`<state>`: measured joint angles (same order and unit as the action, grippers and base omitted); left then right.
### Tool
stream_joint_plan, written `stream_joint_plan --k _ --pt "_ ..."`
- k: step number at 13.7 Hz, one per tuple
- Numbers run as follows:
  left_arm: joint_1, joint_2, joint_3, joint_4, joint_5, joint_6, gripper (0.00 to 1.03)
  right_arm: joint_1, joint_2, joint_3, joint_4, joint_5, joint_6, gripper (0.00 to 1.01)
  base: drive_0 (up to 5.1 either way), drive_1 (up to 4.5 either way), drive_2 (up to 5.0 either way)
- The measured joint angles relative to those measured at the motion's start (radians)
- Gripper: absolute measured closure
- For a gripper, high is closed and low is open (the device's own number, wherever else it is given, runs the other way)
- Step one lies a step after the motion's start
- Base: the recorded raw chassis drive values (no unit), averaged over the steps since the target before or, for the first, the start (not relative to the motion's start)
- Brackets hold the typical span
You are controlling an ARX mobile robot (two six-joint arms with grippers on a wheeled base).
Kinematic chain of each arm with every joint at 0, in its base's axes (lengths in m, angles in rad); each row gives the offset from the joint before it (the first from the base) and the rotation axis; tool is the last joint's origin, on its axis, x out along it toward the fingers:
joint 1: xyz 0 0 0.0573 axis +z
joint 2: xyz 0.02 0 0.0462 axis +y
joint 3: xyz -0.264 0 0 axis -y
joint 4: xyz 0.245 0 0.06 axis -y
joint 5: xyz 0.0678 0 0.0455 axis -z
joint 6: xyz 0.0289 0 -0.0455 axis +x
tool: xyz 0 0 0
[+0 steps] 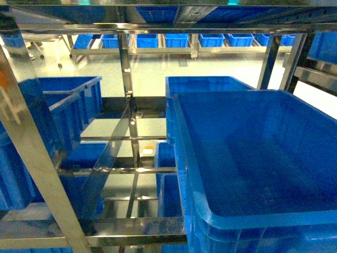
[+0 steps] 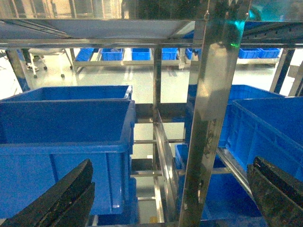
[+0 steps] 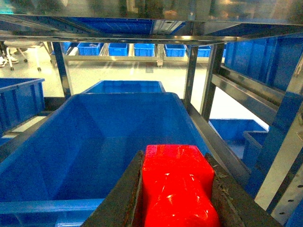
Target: Pick red block from blue box to shelf
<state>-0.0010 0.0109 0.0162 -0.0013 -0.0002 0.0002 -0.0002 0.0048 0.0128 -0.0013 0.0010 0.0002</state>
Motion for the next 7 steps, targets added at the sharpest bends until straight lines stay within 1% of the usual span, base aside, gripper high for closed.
stream_joint_plan --k 2,7 --pt "0.000 0.000 0.000 -0.002 0.000 0.000 0.05 0.000 0.000 0.000 -0.002 0.000 0.000 0.74 0.0 4.25 -4.2" --pt "0.000 0.000 0.000 -0.003 0.000 0.000 0.05 0.000 0.000 0.000 -0.003 0.000 0.000 0.74 0.0 0.00 0.0"
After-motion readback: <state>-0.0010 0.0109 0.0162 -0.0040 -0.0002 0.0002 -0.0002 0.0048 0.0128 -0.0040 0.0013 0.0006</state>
